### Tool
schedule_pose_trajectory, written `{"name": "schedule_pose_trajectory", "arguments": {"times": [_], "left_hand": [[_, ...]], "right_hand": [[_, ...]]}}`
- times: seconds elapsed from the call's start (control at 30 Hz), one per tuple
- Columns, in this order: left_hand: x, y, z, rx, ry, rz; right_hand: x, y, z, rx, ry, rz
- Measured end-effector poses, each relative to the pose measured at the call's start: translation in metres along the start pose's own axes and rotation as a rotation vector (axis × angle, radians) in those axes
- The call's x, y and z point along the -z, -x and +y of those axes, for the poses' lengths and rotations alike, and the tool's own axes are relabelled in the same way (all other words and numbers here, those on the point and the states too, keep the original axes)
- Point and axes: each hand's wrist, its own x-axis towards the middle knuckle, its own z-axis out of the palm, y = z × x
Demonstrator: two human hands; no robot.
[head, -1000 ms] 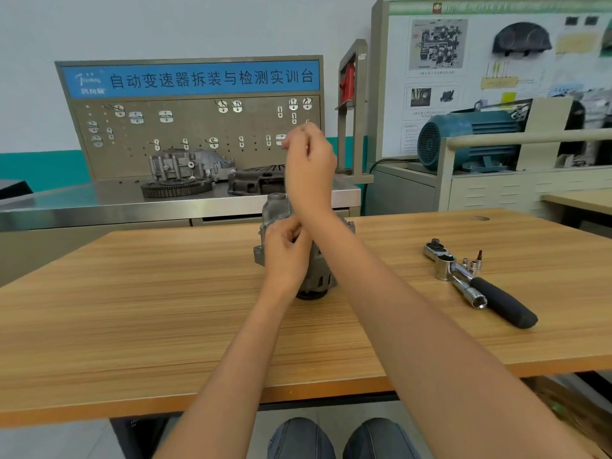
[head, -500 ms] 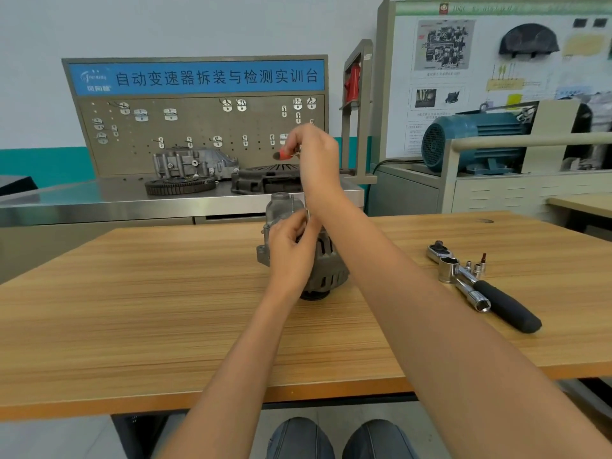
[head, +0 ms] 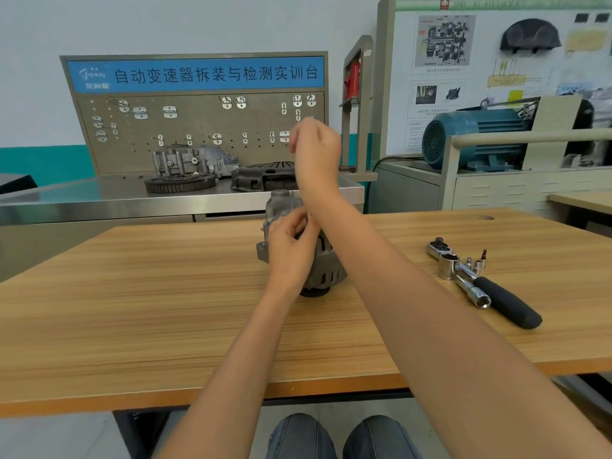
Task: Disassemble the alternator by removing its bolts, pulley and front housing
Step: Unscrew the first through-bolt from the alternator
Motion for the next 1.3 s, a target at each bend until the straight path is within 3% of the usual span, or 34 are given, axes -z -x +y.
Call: {"name": "schedule_pose_trajectory", "arguments": {"times": [0.07,0.13,0.2,0.3,0.37,0.43,0.53,0.63,0.7,0.77,0.87,0.93,1.0,1.1,1.2,1.23,1.3], "left_hand": [[0.001,0.0,-0.001,-0.018,-0.01,-0.026],[0.002,0.0,-0.002,-0.043,-0.034,-0.031],[0.003,-0.001,-0.002,-0.051,-0.06,-0.022],[0.003,-0.002,-0.002,0.024,-0.04,0.008],[0.003,-0.002,-0.002,0.069,-0.014,0.027],[0.002,0.0,-0.001,0.039,-0.006,0.028],[0.001,0.001,0.0,-0.031,0.032,-0.019],[0.002,0.001,0.0,-0.06,0.02,-0.026],[0.002,0.002,0.002,-0.073,0.01,-0.054],[0.003,0.001,0.0,-0.055,0.014,-0.05],[0.004,-0.003,-0.005,0.026,0.02,-0.016],[0.004,-0.003,-0.006,0.045,0.018,-0.016],[0.003,-0.003,-0.006,0.037,0.028,-0.002],[0.001,0.0,-0.001,-0.032,0.044,-0.007],[0.002,0.002,0.002,-0.081,0.043,-0.051],[0.002,0.002,0.002,-0.089,0.033,-0.056],[0.002,0.001,0.0,-0.083,0.007,-0.056]], "right_hand": [[0.007,-0.005,-0.004,-0.163,-0.235,-0.075],[0.009,-0.006,-0.003,-0.198,-0.336,-0.098],[0.005,0.001,0.0,-0.057,-0.133,-0.048],[0.0,0.014,0.017,0.353,0.316,0.196],[-0.001,0.014,0.02,0.491,0.413,0.333],[0.0,0.009,0.015,0.405,0.342,0.252],[0.002,0.0,0.002,0.077,0.136,0.005],[0.01,-0.009,-0.004,-0.203,-0.253,-0.174],[0.01,-0.01,-0.002,-0.238,-0.387,-0.187],[0.005,-0.002,0.001,-0.077,-0.146,-0.115],[-0.004,0.014,0.017,0.358,0.359,0.159],[-0.007,0.016,0.019,0.496,0.49,0.316],[-0.006,0.012,0.015,0.414,0.395,0.244],[0.001,0.006,-0.001,0.07,0.088,0.007],[0.013,-0.004,-0.007,-0.218,-0.32,-0.123],[0.014,-0.006,-0.006,-0.244,-0.396,-0.147],[0.01,-0.004,-0.005,-0.185,-0.315,-0.127]]}}
